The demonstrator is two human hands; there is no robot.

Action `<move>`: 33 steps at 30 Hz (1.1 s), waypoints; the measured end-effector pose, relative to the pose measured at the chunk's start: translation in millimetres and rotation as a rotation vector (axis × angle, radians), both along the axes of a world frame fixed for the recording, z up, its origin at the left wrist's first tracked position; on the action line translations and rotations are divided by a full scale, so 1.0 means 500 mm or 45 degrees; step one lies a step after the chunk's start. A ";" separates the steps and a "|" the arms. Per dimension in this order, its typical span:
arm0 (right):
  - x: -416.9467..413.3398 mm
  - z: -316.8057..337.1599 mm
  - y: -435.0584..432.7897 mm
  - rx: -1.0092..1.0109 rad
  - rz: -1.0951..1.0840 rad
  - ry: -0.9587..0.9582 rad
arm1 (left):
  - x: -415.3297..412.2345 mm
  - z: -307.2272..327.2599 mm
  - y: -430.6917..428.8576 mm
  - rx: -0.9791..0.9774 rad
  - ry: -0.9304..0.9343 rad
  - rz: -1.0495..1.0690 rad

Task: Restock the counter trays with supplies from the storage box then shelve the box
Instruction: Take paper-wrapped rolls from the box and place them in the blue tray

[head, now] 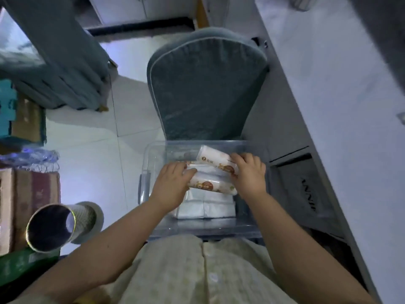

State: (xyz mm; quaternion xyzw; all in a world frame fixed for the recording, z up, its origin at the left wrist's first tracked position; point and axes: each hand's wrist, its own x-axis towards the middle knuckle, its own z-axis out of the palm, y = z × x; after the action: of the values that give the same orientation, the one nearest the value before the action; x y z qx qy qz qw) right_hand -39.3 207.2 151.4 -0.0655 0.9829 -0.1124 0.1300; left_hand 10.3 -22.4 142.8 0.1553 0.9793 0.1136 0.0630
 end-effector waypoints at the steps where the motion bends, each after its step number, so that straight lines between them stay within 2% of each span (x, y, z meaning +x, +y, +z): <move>1: 0.013 0.021 -0.005 0.016 -0.034 0.044 | -0.006 0.012 -0.003 0.002 0.020 -0.034; 10: 0.237 0.168 0.004 0.119 -0.584 0.383 | 0.009 0.090 0.014 0.090 0.198 -0.596; 14: 0.405 0.224 0.047 0.214 -0.863 0.479 | 0.045 0.133 0.095 0.192 0.264 -0.809; 18: 0.583 0.279 0.104 0.395 -1.111 0.448 | 0.110 0.179 0.219 0.264 0.304 -1.083; 25: 0.908 0.365 0.193 0.524 -1.517 0.537 | 0.334 0.257 0.449 0.345 0.354 -1.472; 33: 1.315 0.432 0.302 0.619 -1.848 0.555 | 0.727 0.341 0.695 0.570 0.422 -1.838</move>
State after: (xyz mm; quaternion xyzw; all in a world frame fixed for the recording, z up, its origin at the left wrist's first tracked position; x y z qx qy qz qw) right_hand 618.3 358.4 367.3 0.6010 0.7804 0.0639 -0.1602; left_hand 373.6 325.2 313.1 0.7793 0.5858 0.2148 -0.0590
